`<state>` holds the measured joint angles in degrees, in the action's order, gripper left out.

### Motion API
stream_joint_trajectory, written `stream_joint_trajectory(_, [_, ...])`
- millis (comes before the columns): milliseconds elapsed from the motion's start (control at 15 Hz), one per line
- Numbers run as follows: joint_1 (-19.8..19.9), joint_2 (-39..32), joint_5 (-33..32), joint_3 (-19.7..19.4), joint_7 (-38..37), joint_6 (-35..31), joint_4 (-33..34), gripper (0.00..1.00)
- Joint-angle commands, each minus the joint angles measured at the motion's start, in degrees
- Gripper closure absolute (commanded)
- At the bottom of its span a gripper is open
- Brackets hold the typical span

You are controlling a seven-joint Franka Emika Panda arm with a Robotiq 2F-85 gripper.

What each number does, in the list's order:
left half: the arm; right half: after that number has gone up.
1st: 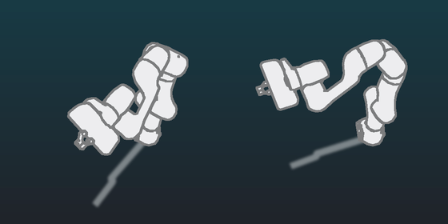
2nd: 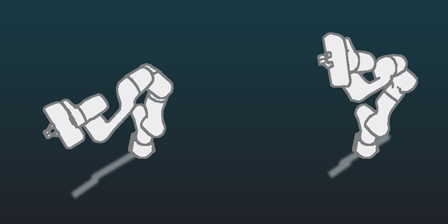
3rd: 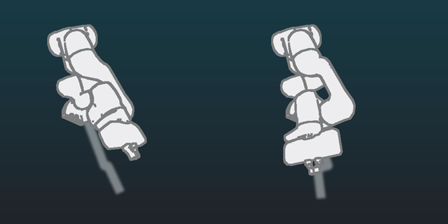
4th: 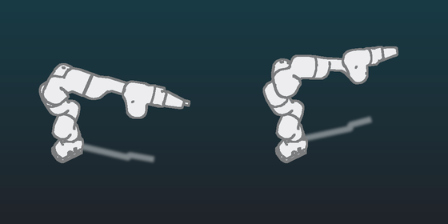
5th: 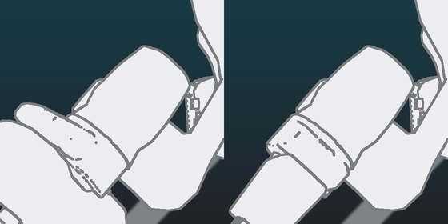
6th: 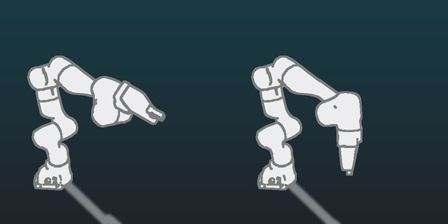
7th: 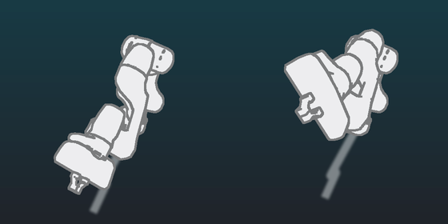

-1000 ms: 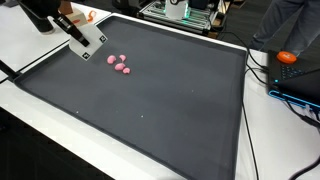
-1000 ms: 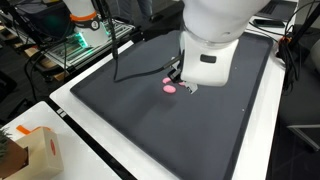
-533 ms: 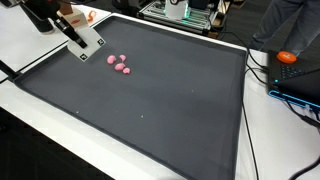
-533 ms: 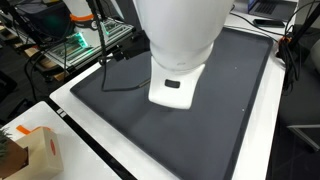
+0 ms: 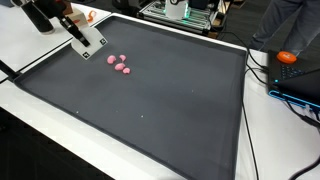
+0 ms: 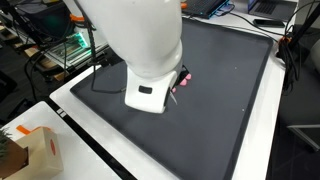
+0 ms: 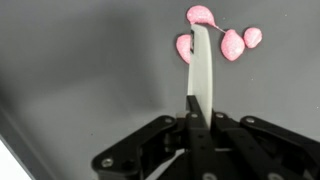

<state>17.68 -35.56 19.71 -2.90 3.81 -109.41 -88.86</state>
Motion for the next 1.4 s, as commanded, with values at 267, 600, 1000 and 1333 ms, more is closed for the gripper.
stream_joint_trajectory(267, [0.7,4.4,2.8,-0.4,3.4,-3.8,-8.1,0.99])
stream_joint_trajectory(600, [0.6,5.5,3.5,-0.6,4.4,-4.4,-10.4,0.99])
stream_joint_trajectory(1000, [0.3,7.1,3.3,-0.6,5.7,-6.3,-13.2,0.99])
stream_joint_trajectory(1333, [-0.2,8.8,2.6,-0.7,7.1,-7.5,-15.2,0.99])
